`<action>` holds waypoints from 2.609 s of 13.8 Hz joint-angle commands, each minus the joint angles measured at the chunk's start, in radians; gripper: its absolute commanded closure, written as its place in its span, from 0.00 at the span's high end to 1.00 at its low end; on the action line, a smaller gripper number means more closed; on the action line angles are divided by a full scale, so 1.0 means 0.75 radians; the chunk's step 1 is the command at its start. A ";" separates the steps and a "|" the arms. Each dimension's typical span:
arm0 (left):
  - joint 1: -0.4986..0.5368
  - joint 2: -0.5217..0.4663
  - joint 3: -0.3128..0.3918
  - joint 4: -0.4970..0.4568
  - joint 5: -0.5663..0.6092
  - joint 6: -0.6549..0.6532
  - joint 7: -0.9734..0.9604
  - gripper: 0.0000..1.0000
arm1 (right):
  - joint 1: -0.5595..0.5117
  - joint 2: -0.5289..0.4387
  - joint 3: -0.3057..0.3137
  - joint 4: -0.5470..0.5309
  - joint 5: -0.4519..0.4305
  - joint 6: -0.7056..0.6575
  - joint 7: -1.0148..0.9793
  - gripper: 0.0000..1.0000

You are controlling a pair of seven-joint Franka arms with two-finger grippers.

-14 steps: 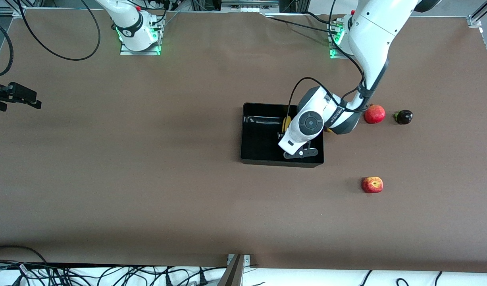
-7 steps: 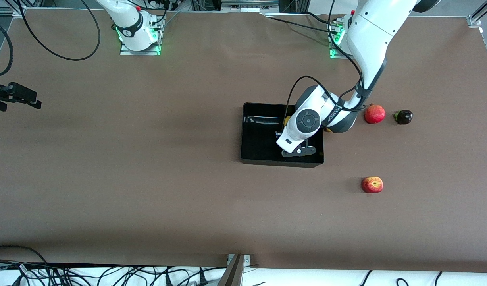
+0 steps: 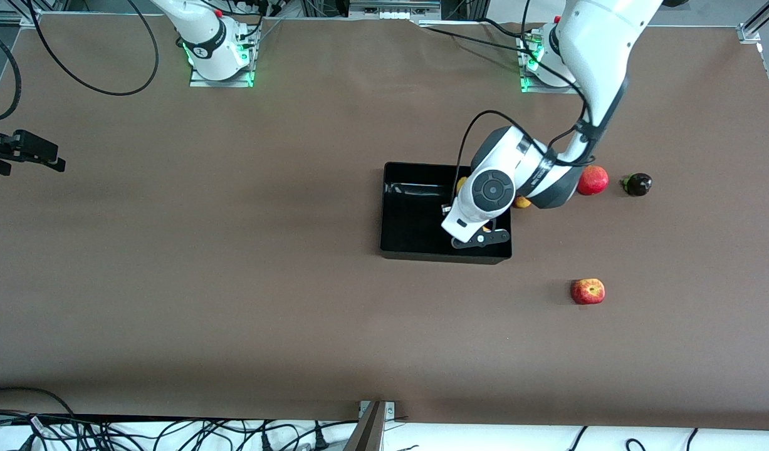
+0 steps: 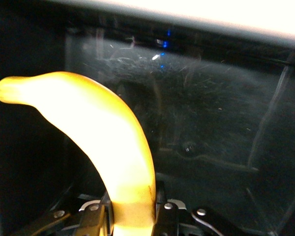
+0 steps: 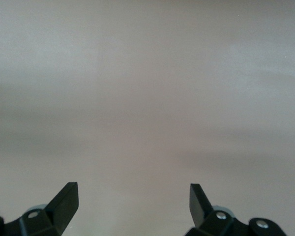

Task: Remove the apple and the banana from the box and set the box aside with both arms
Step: 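Lift the banana out with the left gripper and lay it beside the apple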

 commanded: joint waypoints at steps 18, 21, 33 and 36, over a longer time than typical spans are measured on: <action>0.650 0.166 0.137 0.330 0.253 -0.025 1.307 0.00 | -0.014 0.012 0.005 0.028 0.006 -0.024 -0.024 1.00; 0.650 0.237 0.146 0.330 0.270 0.123 1.309 0.00 | -0.014 0.012 0.005 0.028 0.006 -0.024 -0.024 1.00; 0.656 0.412 0.203 0.317 0.272 0.446 1.303 0.50 | 0.163 0.104 0.044 0.010 0.010 -0.010 0.008 1.00; 0.621 0.332 0.234 0.307 0.270 0.335 1.290 0.81 | 0.257 0.245 0.050 0.012 0.169 0.008 0.066 1.00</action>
